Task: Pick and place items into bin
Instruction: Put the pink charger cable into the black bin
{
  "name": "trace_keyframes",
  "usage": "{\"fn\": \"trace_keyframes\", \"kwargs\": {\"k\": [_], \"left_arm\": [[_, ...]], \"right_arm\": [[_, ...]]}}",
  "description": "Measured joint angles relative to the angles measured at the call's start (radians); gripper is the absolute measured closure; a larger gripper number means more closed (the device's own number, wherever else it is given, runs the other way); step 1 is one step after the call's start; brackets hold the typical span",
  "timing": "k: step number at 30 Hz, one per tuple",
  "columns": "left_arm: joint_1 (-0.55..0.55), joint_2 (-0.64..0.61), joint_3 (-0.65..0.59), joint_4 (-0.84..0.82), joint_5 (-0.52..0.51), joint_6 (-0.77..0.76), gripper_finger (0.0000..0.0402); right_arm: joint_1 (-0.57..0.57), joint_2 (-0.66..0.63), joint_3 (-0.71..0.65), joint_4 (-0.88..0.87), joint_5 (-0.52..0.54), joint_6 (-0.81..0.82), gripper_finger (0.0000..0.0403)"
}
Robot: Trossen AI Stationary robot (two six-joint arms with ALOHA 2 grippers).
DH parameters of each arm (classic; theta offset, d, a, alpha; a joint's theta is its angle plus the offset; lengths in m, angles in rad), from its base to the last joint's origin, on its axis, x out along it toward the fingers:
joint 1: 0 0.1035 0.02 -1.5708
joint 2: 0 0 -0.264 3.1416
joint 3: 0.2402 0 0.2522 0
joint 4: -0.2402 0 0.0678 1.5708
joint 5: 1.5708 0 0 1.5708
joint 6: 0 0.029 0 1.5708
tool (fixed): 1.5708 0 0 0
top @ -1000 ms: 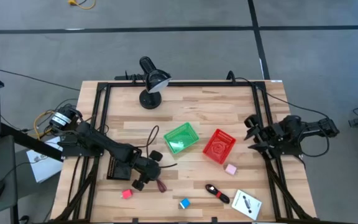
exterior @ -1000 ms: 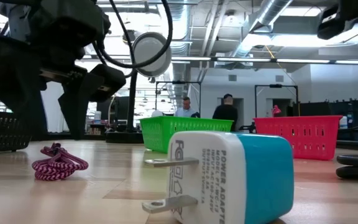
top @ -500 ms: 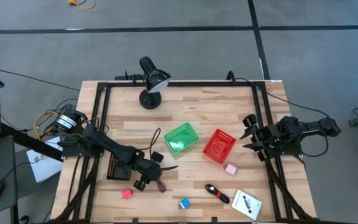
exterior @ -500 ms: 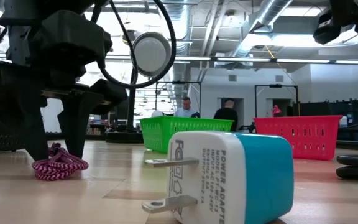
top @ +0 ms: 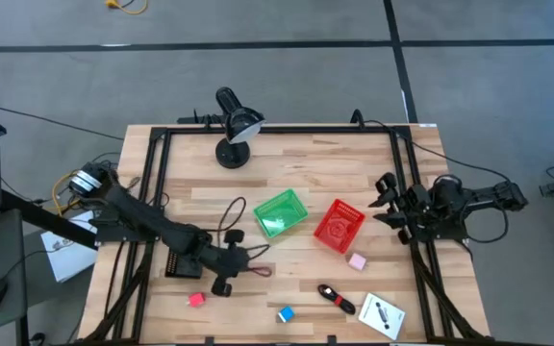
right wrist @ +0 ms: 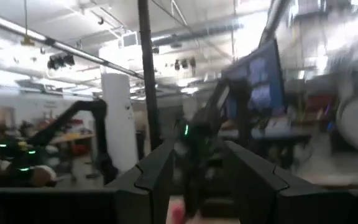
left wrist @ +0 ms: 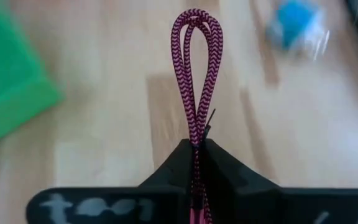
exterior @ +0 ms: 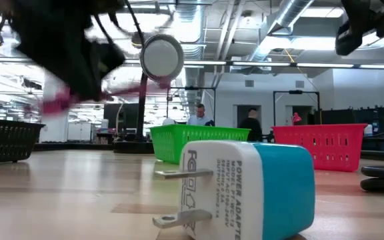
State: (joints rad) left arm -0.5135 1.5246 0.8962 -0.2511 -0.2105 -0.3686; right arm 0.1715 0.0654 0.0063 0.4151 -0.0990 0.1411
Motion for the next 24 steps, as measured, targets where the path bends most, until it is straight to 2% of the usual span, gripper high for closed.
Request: {"fn": "trace_keyframes", "kwargs": {"k": [2,6,9,12,14,17,22,24], "left_arm": [[-0.037,-0.057,0.026,-0.034,-0.087,-0.131,0.0396],[-0.117,-0.157,0.069,-0.226,-0.284,-0.349,0.0397],[-0.178,-0.204,0.078,-0.436,-0.390,-0.642,0.0399],[-0.245,-0.195,0.077,-0.655,-0.465,-0.941,0.0399],[-0.283,-0.169,0.077,-0.756,-0.478,-1.122,0.0397],[-0.324,-0.113,0.077,-0.814,-0.435,-1.295,0.0393],[-0.366,0.007,0.076,-0.846,-0.306,-1.472,0.0395],[-0.383,0.051,0.076,-0.880,-0.287,-1.513,0.0396]], "right_arm": [[0.007,0.000,0.000,-0.040,0.000,0.056,0.0268],[0.021,0.001,0.000,-0.126,0.000,0.072,0.0268],[0.037,0.009,0.000,-0.151,0.018,0.097,0.0268],[0.054,0.026,0.000,-0.149,0.057,0.105,0.0269],[0.066,0.039,0.000,-0.150,0.082,0.107,0.0268],[0.084,0.066,0.000,-0.154,0.119,0.124,0.0269],[0.099,0.104,0.000,-0.153,0.133,0.123,0.0269],[0.099,0.111,0.000,-0.145,0.134,0.123,0.0269]]}}
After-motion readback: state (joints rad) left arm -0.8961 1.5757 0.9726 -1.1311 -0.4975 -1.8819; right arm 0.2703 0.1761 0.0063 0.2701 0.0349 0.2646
